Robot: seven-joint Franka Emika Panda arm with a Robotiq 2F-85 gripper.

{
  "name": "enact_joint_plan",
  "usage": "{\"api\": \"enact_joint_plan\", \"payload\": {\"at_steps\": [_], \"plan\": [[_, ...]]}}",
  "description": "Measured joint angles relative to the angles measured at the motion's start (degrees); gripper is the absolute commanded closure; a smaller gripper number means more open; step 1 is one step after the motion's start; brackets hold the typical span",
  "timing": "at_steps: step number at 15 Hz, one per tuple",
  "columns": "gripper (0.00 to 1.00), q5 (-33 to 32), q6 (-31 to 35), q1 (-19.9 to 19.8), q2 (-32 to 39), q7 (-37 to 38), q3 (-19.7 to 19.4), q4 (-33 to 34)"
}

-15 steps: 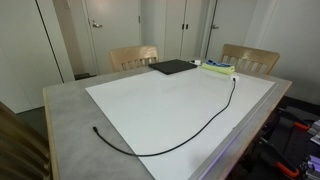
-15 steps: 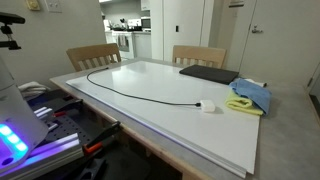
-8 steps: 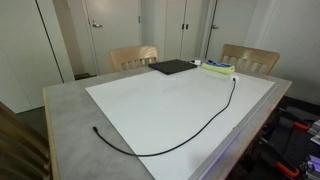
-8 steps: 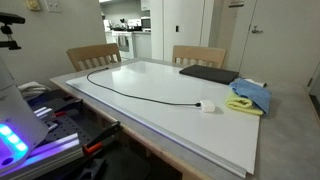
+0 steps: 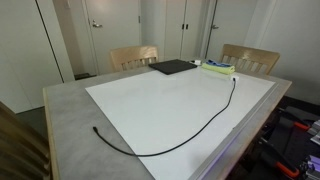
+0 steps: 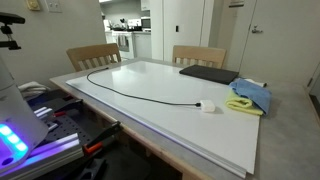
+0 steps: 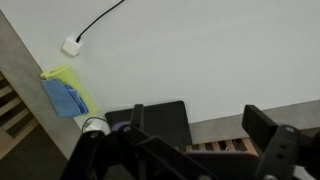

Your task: Wind the charging cable

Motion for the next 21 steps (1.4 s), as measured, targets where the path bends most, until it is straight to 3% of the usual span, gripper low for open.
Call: {"api": "enact_joint_plan", "payload": {"at_steps": [4, 12, 21], "plan": [[0.0, 0.34, -0.25, 0.39, 0.04, -0.11, -0.19, -0.02], [0.0, 7.35, -6.18, 4.07, 4.08, -4.16, -0.79, -0.08], [0.0, 9.65, -5.45, 9.64, 10.14, -11.29, 0.14, -0.31]]}}
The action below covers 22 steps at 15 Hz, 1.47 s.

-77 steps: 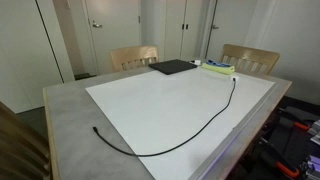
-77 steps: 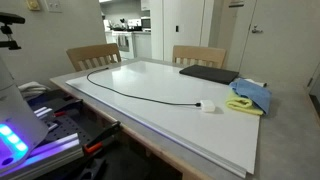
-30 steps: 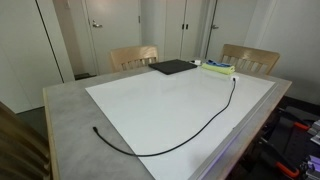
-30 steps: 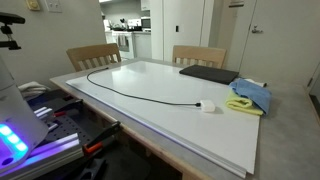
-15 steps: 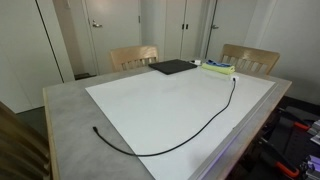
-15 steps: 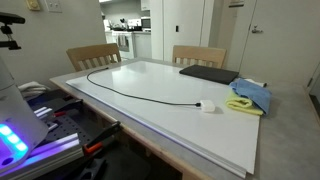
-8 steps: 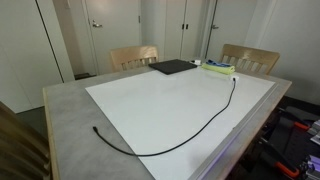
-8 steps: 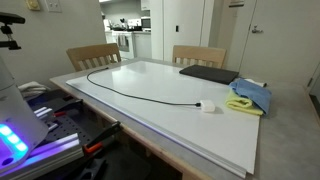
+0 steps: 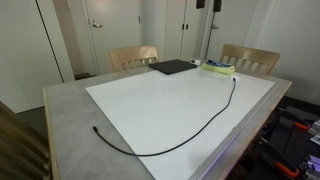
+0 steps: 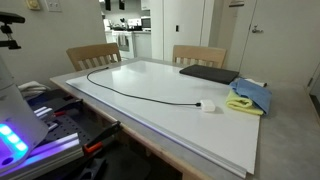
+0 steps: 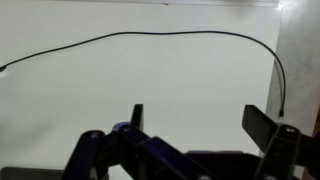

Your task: Wind the charging cable

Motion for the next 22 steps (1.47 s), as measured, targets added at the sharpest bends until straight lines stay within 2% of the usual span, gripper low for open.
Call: {"api": "enact_joint_plan", "payload": {"at_steps": [7, 12, 15, 22], "plan": [[0.0, 0.82, 3.12, 2.76, 5.15, -7.59, 1.4, -0.05], [0.0, 0.79, 3.38, 2.83, 5.62, -8.25, 1.5, 0.01], [0.0, 1.17, 4.0, 4.13, 6.85, -9.14, 2.88, -0.03], [0.0, 1.96, 15.84, 8.87, 16.98, -12.99, 7.81, 0.28]]}}
